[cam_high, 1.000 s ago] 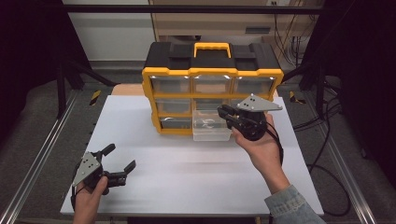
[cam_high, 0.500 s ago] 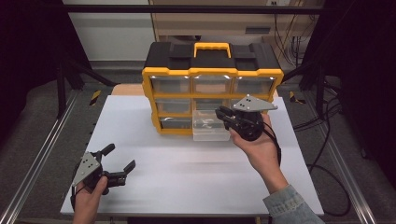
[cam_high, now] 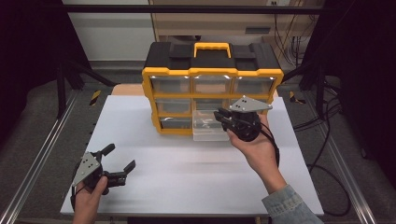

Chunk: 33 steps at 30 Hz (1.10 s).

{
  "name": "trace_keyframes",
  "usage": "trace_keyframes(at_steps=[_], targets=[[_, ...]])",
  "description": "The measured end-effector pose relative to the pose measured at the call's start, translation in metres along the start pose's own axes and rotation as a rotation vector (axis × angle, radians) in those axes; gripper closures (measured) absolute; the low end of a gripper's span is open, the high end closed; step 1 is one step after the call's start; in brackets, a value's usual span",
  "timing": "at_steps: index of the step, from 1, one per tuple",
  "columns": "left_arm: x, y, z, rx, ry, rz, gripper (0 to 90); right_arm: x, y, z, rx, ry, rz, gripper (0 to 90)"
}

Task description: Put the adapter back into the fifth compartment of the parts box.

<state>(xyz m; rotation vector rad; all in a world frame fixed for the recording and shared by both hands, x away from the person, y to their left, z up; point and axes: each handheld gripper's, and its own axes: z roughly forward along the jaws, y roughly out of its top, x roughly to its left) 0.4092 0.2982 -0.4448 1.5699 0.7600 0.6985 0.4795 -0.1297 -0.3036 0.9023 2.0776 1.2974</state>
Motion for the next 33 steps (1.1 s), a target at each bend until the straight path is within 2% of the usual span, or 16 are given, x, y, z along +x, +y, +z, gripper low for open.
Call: trace_keyframes(at_steps=[7, 19, 33], targets=[[0.0001, 0.0, -0.0002, -0.002, 0.002, -0.001, 0.7, 0.0001, 0.0019, 0.0018, 0.002, 0.009, 0.029, 72.3], [0.0, 0.0, -0.0001, -0.001, 0.001, 0.0, 0.7, 0.0018, 0.0038, -0.0036, -0.04, 0.01, 0.032, 69.3], [-0.0002, 0.0001, -0.0001, 0.0, 0.0, 0.002, 0.7, 0.0017, 0.0046, -0.0065, -0.062, 0.007, 0.04, 64.6]])
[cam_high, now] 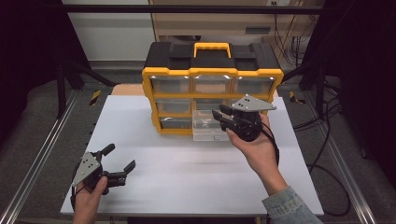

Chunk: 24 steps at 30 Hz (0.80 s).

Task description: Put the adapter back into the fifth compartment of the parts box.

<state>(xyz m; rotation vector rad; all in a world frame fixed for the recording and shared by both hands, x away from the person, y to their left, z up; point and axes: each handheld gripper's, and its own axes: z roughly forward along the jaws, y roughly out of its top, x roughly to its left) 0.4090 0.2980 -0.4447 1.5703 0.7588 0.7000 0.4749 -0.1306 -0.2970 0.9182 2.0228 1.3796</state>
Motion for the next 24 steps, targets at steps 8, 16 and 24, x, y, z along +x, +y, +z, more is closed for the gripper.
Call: trace_keyframes(at_steps=[8, 16, 24], targets=[[-0.0002, 0.0, 0.0001, 0.0, 0.0, 0.001, 0.7, -0.0014, 0.0005, -0.0021, -0.013, -0.006, 0.0, 61.0], [-0.0001, 0.0001, 0.0, 0.0, 0.001, 0.001, 0.7, -0.0027, 0.001, -0.0046, -0.033, -0.018, 0.008, 57.1], [0.0, 0.0001, -0.0002, -0.001, 0.001, 0.001, 0.7, -0.0027, 0.0024, -0.0074, -0.062, -0.039, 0.01, 48.4]])
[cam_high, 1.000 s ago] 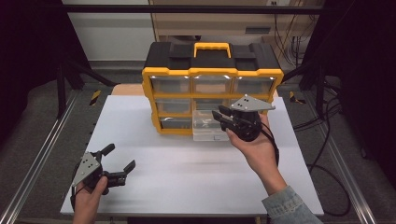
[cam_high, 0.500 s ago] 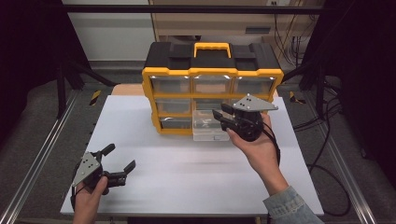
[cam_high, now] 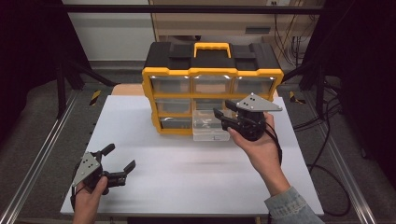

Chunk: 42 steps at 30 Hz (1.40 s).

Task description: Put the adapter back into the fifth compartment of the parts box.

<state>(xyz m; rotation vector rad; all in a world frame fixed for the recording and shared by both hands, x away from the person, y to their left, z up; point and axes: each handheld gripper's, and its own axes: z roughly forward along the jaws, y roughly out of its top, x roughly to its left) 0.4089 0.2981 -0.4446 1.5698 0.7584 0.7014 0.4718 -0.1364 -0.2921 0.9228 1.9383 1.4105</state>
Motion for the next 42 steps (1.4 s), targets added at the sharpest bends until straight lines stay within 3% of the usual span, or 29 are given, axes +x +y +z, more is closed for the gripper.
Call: trace_keyframes(at_steps=[8, 13, 19, 26, 42], targets=[[0.0, 0.0, 0.0, 0.0, 0.0, 0.0, 0.8, 0.001, 0.0, -0.002, -0.026, -0.017, 0.004, 38.8], [0.0, 0.0, 0.0, 0.001, -0.001, 0.001, 0.8, 0.003, 0.0, -0.002, -0.062, -0.009, -0.022, 26.6], [0.0, 0.0, 0.0, 0.0, 0.0, 0.0, 0.7, 0.004, -0.002, -0.003, -0.094, -0.063, -0.002, 8.1], [0.0, 0.0, 0.0, 0.001, 0.0, 0.001, 0.7, 0.003, -0.005, -0.004, -0.112, -0.07, 0.009, 3.3], [0.0, 0.0, 0.0, 0.001, 0.001, 0.001, 0.7, -0.003, -0.01, -0.011, -0.152, -0.067, 0.019, 3.4]])
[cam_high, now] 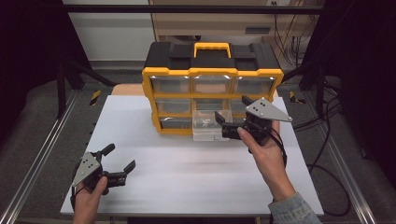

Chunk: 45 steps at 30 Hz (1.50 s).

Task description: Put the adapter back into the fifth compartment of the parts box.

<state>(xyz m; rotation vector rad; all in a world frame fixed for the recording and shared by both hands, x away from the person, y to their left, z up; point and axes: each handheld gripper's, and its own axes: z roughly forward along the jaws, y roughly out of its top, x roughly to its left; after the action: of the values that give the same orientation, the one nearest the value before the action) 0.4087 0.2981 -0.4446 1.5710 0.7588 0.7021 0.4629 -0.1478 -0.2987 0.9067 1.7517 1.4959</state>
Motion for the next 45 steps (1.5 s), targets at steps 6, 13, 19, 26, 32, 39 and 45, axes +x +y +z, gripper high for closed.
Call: trace_keyframes(at_steps=[6, 13, 19, 26, 32, 39, 45], targets=[[0.0, 0.0, 0.0, 0.0, 0.0, 0.0, 0.7, -0.003, -0.001, -0.005, -0.004, 0.003, -0.003, 3.4], [0.0, 0.0, 0.0, 0.0, 0.0, -0.001, 0.7, -0.008, -0.002, -0.012, -0.005, -0.001, 0.003, 3.4], [0.0, 0.0, 0.0, 0.001, 0.0, -0.001, 0.8, -0.012, -0.004, -0.018, -0.004, -0.006, 0.012, 3.3], [0.0, 0.0, 0.0, 0.0, 0.002, -0.001, 0.7, -0.016, -0.008, -0.024, -0.004, -0.012, 0.018, 3.1], [0.0, 0.0, 0.0, 0.0, 0.002, -0.001, 0.7, -0.019, -0.013, -0.03, 0.0, -0.018, 0.028, 3.1], [0.0, 0.0, 0.0, 0.003, 0.005, 0.0, 0.7, -0.023, -0.018, -0.038, -0.002, -0.025, 0.03, 2.7], [0.001, 0.0, -0.001, 0.0, 0.007, -0.004, 0.7, -0.025, -0.024, -0.042, 0.007, -0.032, 0.037, 2.8]])
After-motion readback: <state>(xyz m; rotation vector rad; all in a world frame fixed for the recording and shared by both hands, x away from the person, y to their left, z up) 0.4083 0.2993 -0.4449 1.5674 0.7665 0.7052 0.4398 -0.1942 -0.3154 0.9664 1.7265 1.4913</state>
